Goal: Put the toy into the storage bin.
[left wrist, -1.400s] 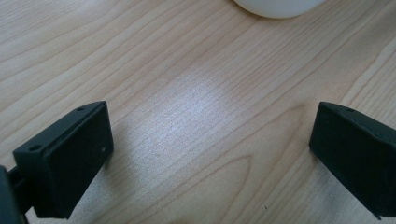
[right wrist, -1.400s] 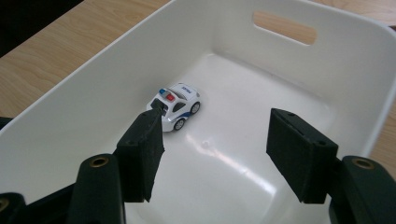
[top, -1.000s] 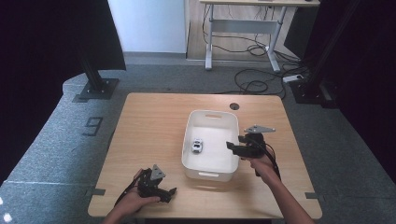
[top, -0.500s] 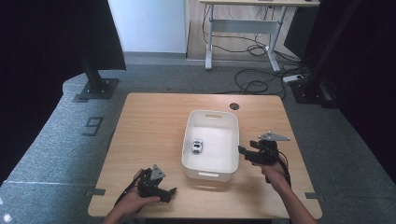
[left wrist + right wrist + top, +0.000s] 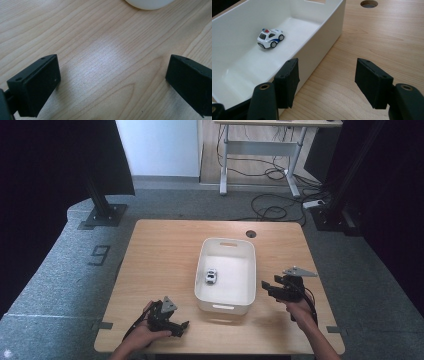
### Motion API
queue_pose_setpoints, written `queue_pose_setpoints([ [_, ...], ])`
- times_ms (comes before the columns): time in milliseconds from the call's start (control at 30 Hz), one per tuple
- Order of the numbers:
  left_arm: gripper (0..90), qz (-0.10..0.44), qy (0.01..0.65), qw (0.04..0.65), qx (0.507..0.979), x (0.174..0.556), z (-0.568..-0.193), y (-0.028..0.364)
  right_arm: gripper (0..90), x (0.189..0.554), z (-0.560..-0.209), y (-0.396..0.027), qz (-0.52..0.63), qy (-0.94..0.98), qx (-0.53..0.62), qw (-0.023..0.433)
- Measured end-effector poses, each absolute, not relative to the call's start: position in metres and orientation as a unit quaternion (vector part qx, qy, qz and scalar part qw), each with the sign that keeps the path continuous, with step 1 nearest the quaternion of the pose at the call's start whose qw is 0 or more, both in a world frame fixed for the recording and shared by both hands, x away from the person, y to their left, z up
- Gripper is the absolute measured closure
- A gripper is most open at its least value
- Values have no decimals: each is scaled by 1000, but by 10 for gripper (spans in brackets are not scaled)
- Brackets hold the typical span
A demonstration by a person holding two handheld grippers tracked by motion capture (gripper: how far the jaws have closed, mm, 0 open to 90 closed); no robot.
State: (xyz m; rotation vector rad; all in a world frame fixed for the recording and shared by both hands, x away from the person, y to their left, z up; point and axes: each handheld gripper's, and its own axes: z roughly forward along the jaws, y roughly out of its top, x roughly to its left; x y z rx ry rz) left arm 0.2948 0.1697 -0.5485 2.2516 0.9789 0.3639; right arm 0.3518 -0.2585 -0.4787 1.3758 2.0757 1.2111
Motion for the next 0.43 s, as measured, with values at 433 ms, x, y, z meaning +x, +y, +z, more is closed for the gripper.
queue_pose_setpoints([
  [433,0,139,373,324,858,295,-549,170,353,353,-478,-262,431,730,495,189],
])
